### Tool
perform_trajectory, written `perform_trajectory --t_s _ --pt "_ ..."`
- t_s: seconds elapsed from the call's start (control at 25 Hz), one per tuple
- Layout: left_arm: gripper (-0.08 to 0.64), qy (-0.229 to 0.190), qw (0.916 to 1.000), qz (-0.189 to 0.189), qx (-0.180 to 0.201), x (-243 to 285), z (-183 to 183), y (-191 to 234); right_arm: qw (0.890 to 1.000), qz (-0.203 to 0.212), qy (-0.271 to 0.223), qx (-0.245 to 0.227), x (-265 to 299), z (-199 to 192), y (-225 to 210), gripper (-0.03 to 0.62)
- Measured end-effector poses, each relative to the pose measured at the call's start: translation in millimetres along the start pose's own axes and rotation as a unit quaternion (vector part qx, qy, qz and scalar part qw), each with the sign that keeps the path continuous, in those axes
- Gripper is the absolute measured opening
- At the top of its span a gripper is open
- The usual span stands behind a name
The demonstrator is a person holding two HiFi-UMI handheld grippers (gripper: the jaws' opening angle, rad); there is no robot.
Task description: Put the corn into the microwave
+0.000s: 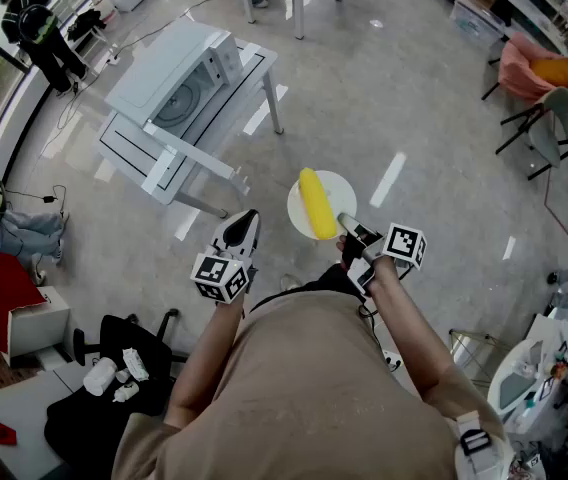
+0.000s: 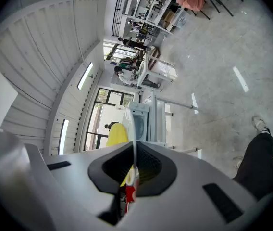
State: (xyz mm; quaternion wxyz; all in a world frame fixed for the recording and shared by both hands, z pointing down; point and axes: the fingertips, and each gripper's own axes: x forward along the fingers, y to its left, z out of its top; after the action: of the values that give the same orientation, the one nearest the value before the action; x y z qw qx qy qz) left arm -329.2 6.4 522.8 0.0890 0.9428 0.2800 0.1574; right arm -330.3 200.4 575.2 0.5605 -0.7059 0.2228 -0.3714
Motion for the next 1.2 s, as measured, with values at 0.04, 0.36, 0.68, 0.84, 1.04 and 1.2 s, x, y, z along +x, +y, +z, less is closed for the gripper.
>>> perform_trajectory --t_s 0.04,0.36,0.68,0.84,1.04,1.2 --pt "0.005 -0.001 1.0 0.001 -0.001 0.2 -0.1 0.8 1.0 0.001 0.0 -0.002 0.2 0.6 0.4 0.015" --pt "0.006 -0.008 0.9999 0.011 -0.005 9.5 5.3 -1.4 1.0 0.003 0.006 -0.012 -2.5 13.9 1.9 0.015" --pt "0.006 -0.007 0.9998 0.02 -0.005 35.9 11.6 -18.2 0.999 0.03 0.041 0.002 -8.1 38.9 5.7 0.015" --pt "0.005 -0.012 0.9989 0.041 -0.019 49.9 16.3 -24.2 0.997 0.029 0.067 -0.008 -8.1 55.0 6.1 0.015" --pt "0.006 -0.013 0.9976 0.065 -0.02 77.4 23.5 -38.4 0.995 0.032 0.097 -0.011 -8.5 88.0 8.3 0.015" --pt "0.005 -0.021 0.9946 0.098 -0.026 97.5 32.1 -41.4 0.99 0.036 0.132 -0.026 -1.6 116.1 12.0 0.017"
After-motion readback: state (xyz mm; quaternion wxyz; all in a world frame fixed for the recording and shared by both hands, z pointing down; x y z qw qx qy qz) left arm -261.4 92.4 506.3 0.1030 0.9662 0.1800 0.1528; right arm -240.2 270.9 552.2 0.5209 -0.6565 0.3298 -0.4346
